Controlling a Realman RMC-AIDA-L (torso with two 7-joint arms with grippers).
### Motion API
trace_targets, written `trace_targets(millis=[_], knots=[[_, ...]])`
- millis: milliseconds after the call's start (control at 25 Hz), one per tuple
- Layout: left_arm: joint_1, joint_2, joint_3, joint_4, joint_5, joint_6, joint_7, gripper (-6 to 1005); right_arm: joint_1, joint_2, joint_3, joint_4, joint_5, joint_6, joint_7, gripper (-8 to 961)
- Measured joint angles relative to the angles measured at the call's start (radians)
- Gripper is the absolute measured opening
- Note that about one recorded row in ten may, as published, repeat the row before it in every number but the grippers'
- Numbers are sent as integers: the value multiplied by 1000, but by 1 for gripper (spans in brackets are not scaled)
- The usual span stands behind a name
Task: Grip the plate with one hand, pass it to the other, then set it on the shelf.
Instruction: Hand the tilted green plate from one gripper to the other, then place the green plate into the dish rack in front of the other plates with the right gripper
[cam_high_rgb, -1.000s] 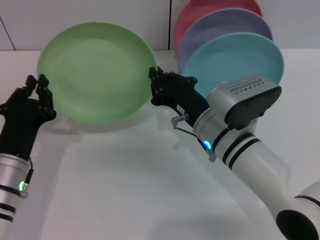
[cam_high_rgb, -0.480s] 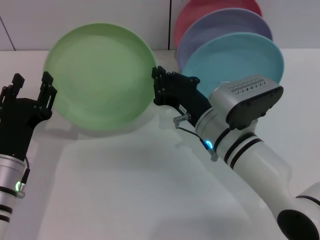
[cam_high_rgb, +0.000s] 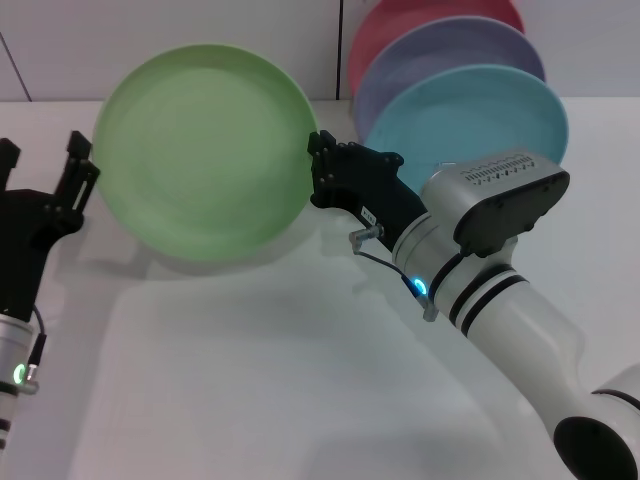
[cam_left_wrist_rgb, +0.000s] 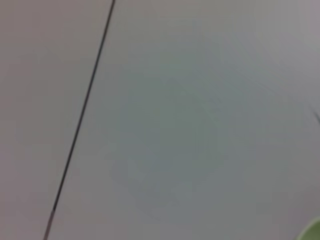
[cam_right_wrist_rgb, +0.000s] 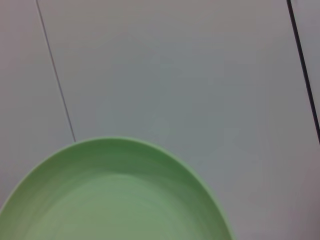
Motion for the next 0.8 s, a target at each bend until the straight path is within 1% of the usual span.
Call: trace_targets(millis=[40,320,400,440,520,640,800], knots=[[7,1,0,1,0,26,-16,833,0,0,0,0,0,0,0,17],[24,3,0,21,-1,104,-81,834,3,0,-1,-3,-4,0,-2,17],[25,4,-4,47,-6,130,-138,834,3,0,-3,-4,-6,-2,-3,17],[25,5,-15,68,-7,138,-187,834,4,0,-6,-3,-7,-8,-13,17],[26,6,-25,81,-7,142,-213,834,4,0,-7,-1,-7,-12,-27,16],[26,7,-66,122,-7,149,-277,834,-7,0,-11,21,-7,-44,-100,16],[32,9,-89,150,-6,161,-312,834,-22,0,-12,46,-9,-72,-166,16]])
